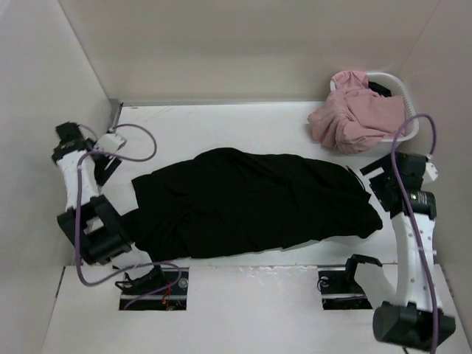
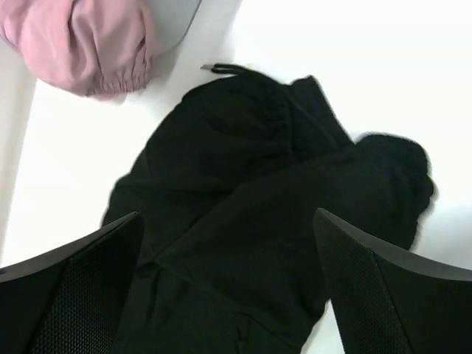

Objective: Fold and stack the trousers
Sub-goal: Flatten the trousers out

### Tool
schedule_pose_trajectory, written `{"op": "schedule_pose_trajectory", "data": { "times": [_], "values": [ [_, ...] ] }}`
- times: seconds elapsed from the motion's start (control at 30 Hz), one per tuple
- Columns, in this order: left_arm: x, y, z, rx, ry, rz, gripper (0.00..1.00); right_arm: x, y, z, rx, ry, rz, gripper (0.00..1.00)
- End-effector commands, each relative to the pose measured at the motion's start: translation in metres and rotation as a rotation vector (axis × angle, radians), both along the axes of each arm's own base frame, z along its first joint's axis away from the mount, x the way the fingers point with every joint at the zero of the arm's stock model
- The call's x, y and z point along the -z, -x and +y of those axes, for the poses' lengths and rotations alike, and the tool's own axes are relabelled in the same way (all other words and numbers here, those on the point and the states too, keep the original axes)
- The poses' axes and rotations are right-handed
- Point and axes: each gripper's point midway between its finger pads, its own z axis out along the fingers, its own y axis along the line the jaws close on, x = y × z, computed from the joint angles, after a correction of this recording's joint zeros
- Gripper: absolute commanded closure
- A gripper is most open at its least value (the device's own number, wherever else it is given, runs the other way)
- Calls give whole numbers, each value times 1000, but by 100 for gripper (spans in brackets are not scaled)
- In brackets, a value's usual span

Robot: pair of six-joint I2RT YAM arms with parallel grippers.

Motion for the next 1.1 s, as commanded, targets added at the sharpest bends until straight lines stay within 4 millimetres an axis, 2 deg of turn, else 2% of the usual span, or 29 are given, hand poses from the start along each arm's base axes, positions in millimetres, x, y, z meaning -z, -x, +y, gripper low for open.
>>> {"op": "schedule_pose_trajectory", "data": {
  "times": [0.0, 0.1, 0.17, 0.23, 0.3, 0.43, 0.53, 0.57, 0.63, 0.7, 0.73, 0.8, 0.83, 0.9, 0.93, 0.97, 1.0, 1.07],
  "values": [
    [29, -58, -65, 51, 203, -1, 36, 15, -36, 1, -80, 77, 49, 0],
    [61, -85, -100, 112, 254, 80, 38, 32, -61, 9, -113, 81, 96, 0],
    [74, -100, -113, 129, 269, 96, 37, 42, -71, 8, -122, 91, 132, 0],
    [87, -112, -115, 113, 275, 103, 37, 53, -79, 9, -137, 86, 163, 0],
    [103, -121, -109, 82, 260, 119, 37, 65, -84, 10, -146, 79, 196, 0],
    [146, -102, -108, 115, 173, 268, 40, 106, -85, 13, -106, 15, 293, 0],
    [167, -94, -104, 168, 81, 310, 46, 128, -91, 26, -84, -56, 328, 0],
    [169, -95, -104, 180, 65, 308, 52, 133, -93, 30, -78, -66, 333, 0],
    [167, -100, -105, 186, 48, 285, 79, 143, -97, 36, -69, -83, 354, 0],
    [163, -110, -101, 161, 29, 239, 97, 152, -98, 43, -72, -101, 377, 0],
    [157, -117, -97, 144, 8, 203, 100, 156, -98, 47, -74, -109, 386, 3],
    [137, -138, -83, 117, -37, 92, 100, 161, -98, 53, -77, -124, 379, 24],
    [121, -152, -76, 107, -68, 20, 100, 163, -99, 57, -82, -129, 371, 37],
    [76, -182, -63, 96, -134, -148, 100, 164, -101, 63, -100, -141, 357, 65],
    [50, -196, -58, 94, -167, -231, 100, 165, -100, 66, -106, -142, 360, 83],
    [21, -209, -54, 93, -200, -318, 100, 165, -100, 68, -108, -144, 360, 94],
    [-8, -220, -53, 95, -226, -404, 100, 164, -98, 70, -112, -138, 359, 100],
    [-69, -232, -54, 104, -272, -570, 100, 159, -96, 74, -131, -118, 344, 100]
  ]
}}
